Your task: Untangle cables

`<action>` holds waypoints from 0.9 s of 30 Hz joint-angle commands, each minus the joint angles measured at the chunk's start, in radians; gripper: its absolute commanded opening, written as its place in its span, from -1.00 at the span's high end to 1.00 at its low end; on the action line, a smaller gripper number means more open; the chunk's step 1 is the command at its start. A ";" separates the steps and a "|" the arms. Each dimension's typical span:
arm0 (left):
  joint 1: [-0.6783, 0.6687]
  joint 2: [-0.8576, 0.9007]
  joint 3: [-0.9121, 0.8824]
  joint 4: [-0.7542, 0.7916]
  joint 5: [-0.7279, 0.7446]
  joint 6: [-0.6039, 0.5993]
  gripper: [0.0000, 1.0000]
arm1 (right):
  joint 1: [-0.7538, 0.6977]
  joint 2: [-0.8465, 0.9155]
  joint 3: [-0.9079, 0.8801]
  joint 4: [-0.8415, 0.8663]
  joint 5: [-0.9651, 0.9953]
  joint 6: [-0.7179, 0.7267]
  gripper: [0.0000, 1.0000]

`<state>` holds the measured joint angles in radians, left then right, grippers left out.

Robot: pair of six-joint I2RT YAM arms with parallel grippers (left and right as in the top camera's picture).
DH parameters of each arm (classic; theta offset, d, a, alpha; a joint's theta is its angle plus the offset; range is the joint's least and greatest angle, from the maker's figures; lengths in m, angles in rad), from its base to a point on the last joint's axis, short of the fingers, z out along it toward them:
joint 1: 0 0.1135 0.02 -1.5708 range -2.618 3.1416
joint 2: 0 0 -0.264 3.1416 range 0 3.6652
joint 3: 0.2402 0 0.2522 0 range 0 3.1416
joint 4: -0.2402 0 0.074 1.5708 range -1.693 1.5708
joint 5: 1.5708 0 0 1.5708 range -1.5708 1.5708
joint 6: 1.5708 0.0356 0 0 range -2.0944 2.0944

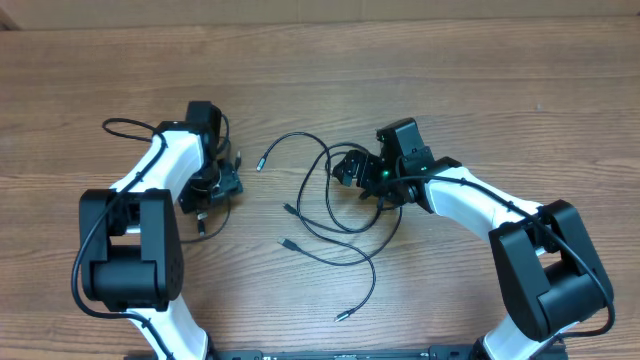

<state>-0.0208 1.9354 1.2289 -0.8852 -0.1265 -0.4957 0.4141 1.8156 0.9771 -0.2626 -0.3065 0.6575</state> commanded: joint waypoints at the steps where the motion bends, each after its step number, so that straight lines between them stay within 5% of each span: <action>1: 0.027 -0.002 -0.023 0.016 -0.061 -0.061 -0.50 | -0.003 0.025 -0.021 -0.021 0.043 0.001 -1.00; 20: 0.038 0.006 -0.024 0.039 -0.097 -0.073 -0.73 | -0.003 0.025 -0.021 -0.026 0.043 0.001 -1.00; 27: 0.072 0.006 -0.079 0.119 -0.089 -0.077 -0.58 | -0.003 0.025 -0.021 -0.026 0.042 0.002 -1.00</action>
<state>0.0288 1.9274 1.2118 -0.7876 -0.1650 -0.5522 0.4141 1.8156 0.9771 -0.2642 -0.3069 0.6575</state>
